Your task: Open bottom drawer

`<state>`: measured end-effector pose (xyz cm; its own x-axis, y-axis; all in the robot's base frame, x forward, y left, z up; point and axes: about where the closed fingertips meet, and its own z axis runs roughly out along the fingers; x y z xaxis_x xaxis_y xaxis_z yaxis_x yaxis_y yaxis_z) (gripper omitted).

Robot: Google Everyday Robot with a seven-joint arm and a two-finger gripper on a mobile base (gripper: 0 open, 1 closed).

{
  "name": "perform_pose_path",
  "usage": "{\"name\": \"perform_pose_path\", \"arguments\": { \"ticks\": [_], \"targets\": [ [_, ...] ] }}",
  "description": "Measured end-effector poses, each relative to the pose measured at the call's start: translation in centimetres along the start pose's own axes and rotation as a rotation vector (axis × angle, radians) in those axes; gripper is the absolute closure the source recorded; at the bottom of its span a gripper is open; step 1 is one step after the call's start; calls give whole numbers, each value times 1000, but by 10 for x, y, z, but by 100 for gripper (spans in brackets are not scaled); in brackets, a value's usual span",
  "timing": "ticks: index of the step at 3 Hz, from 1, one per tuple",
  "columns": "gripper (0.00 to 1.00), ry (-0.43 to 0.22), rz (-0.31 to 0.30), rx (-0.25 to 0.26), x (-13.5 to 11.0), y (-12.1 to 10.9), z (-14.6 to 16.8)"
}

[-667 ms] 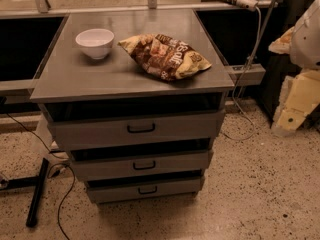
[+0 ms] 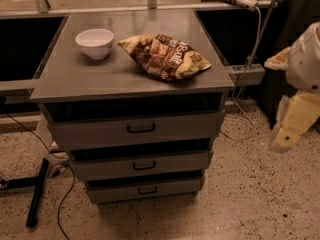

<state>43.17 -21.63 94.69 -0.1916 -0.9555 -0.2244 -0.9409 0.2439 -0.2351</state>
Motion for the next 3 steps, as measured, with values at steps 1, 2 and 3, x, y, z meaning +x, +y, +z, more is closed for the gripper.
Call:
{"name": "perform_pose_path", "arguments": {
  "ticks": [1,2,3],
  "targets": [
    [0,-74,-65,-36,13,21,50],
    [0,-174,-125,-40,24,41,97],
    [0,-194,-175,-46,36,55,150]
  ]
}}
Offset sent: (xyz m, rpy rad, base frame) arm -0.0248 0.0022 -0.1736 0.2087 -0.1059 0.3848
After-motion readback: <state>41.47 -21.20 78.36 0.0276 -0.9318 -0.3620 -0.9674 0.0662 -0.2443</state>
